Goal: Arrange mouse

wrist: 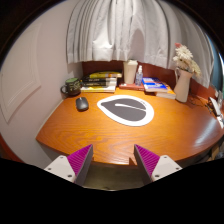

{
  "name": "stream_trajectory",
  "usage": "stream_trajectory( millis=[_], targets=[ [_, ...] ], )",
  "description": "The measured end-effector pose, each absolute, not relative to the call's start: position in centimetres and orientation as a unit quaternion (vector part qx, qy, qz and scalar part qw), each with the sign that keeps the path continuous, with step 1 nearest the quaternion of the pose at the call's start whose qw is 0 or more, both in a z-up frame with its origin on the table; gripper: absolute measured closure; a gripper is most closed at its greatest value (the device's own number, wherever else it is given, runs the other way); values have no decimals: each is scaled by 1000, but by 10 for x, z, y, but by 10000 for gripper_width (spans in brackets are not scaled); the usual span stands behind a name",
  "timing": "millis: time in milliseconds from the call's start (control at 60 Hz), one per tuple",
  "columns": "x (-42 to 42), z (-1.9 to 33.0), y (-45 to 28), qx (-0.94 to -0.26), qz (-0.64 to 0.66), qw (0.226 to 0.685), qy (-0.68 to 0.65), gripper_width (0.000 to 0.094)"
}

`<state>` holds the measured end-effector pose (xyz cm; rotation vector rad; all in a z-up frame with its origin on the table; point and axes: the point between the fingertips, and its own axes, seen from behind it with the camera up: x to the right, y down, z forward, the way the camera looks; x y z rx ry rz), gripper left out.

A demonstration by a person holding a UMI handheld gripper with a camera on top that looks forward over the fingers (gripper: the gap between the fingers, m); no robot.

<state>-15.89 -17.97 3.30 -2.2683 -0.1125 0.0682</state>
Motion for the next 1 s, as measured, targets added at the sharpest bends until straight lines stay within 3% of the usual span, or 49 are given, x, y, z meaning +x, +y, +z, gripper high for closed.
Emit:
stream_trajectory(
  millis=[300,633,1000],
  targets=[
    [-287,-13,-80,-917,58,387,-84,98],
    [-315,-14,47,-916,31,398,-47,134],
    [-318,-14,90,-921,15,390,-6,437]
  ],
)
